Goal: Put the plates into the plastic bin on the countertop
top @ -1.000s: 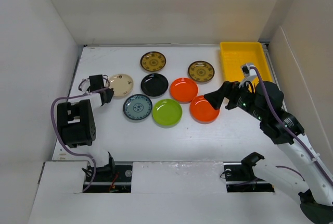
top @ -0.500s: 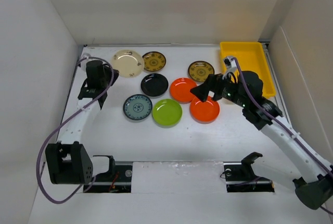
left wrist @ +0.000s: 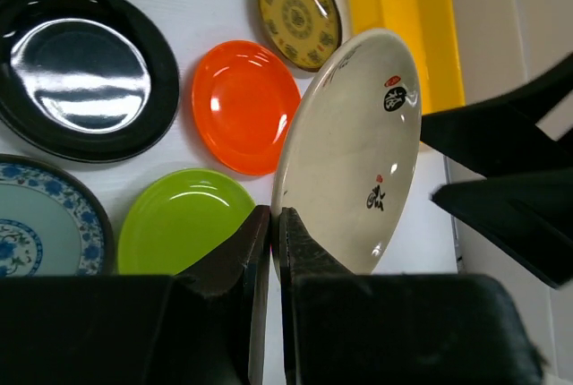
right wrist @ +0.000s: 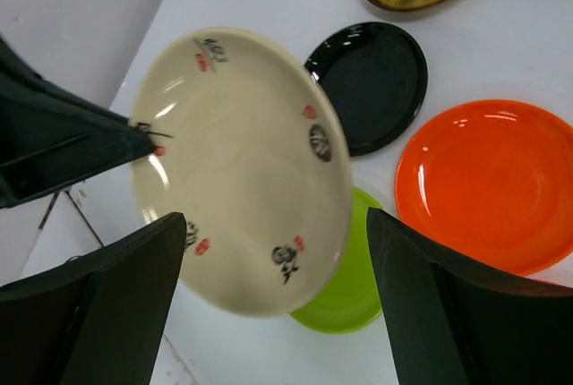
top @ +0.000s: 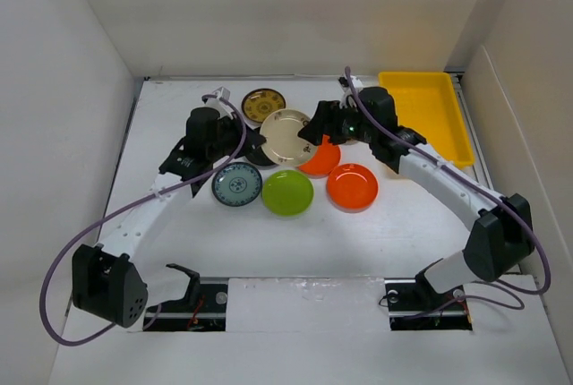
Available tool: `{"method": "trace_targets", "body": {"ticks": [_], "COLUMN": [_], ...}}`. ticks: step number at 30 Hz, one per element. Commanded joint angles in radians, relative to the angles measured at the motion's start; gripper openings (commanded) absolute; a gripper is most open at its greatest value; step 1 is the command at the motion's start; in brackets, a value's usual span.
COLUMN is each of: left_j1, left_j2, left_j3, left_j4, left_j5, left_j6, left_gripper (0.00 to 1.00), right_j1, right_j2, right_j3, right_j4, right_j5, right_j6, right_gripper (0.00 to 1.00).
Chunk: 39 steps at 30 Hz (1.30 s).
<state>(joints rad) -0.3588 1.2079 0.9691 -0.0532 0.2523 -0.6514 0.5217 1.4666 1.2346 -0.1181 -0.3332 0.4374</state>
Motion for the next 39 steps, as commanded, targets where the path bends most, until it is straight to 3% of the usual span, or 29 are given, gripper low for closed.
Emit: {"method": "trace_targets", "body": {"ticks": [1, 6, 8, 10, 11, 12, 13, 14, 17, 18, 23, 25, 26, 30, 39], "left_j1": [-0.002, -0.002, -0.002, -0.002, -0.002, -0.002, -0.002, -0.002, -0.002, -0.002, -0.002, -0.002, -0.002, -0.002, -0.002], "left_j2": [-0.061, -0.071, -0.08, -0.08, -0.07, -0.07, -0.061, -0.051, -0.051, -0.051, -0.051, -0.07, -0.08, -0.136, -0.217], "left_j3": [0.045, -0.006, -0.006, -0.017, -0.017, -0.017, -0.017, -0.017, 0.008, 0.02, 0.056, 0.043, 0.017, -0.053, -0.144], "left_j4": [0.05, 0.125, 0.16, 0.171, 0.171, 0.171, 0.171, 0.171, 0.124, 0.113, -0.051, -0.115, -0.116, -0.126, -0.145], "left_j5": [0.087, 0.172, 0.198, 0.199, 0.199, 0.199, 0.199, 0.19, 0.095, 0.038, -0.221, -0.324, -0.341, -0.375, -0.352], "left_j6": [0.032, 0.021, 0.012, 0.012, 0.003, 0.002, 0.002, 0.002, -0.011, -0.011, -0.048, -0.068, -0.077, -0.077, -0.059], "left_gripper": [0.0, 0.0, 0.0, 0.0, 0.0, 0.0, 0.0, 0.06, 0.89, 0.99, 1.0, 1.0, 1.0, 1.0, 1.0], "right_j1": [-0.012, -0.043, -0.043, -0.067, -0.068, -0.077, -0.077, -0.086, -0.107, -0.12, -0.328, -0.415, -0.499, -0.638, -0.779], "right_j2": [-0.017, -0.017, -0.017, -0.017, -0.017, -0.017, -0.017, -0.017, -0.037, -0.046, -0.046, -0.035, -0.025, 0.098, 0.443], "right_j3": [0.005, -0.035, -0.052, -0.063, -0.073, -0.073, -0.084, -0.084, -0.093, -0.093, -0.084, -0.093, -0.093, -0.068, 0.123], "right_j4": [0.066, 0.084, 0.104, 0.118, 0.129, 0.129, 0.138, 0.138, 0.138, 0.138, 0.138, 0.138, 0.147, 0.179, 0.206], "right_j5": [0.003, -0.02, -0.067, -0.104, -0.121, -0.13, -0.139, -0.148, -0.118, -0.093, 0.127, 0.187, 0.215, 0.257, 0.183], "right_j6": [-0.012, -0.012, -0.012, -0.002, 0.01, 0.011, 0.011, 0.02, 0.047, 0.06, 0.153, 0.266, 0.296, 0.401, 0.478], "right_gripper": [0.87, 0.85, 0.73, 0.45, 0.1, 0.01, 0.0, 0.0, 0.0, 0.0, 0.0, 0.0, 0.0, 0.0, 0.0]}}
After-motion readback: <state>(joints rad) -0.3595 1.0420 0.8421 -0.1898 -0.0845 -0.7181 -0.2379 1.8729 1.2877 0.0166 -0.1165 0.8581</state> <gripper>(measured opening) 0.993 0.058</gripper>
